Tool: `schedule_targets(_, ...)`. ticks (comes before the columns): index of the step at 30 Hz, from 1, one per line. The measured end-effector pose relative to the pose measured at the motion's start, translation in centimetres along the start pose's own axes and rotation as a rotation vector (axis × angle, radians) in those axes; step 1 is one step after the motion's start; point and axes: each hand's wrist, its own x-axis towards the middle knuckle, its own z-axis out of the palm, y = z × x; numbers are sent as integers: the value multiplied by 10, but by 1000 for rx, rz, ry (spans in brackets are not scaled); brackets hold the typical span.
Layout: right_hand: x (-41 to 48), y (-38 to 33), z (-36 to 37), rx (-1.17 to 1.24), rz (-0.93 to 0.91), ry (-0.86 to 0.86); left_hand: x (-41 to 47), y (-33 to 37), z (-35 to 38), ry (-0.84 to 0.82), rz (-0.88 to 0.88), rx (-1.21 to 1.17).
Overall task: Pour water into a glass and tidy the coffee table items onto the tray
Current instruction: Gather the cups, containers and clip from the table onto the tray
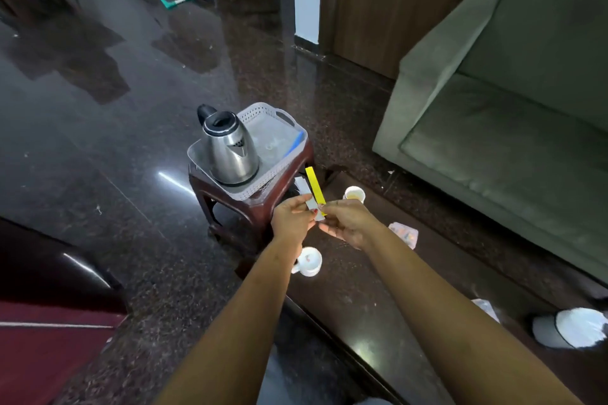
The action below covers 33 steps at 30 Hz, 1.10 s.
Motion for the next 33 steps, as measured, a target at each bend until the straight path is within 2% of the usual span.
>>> schedule_targets(8,63,-26,111,2,-18,40,90,68,-87,-57,-40,121)
schedule_targets(13,95,-42,143,-4,-2,104,128,98,-109,-101,-52,184)
schedule_targets(16,114,-53,144,-3,10,119,147,102,-101,-114,-68,181)
schedule_targets(21,143,-69,130,11,53,103,174,101,-77,-36,-46,234)
schedule_targets(30,187,-112,92,-32,11,230,220,141,-41,-128,-19,395)
schedule_targets(33,208,-122,85,-116,-30,298,248,164,-39,-159,17,505)
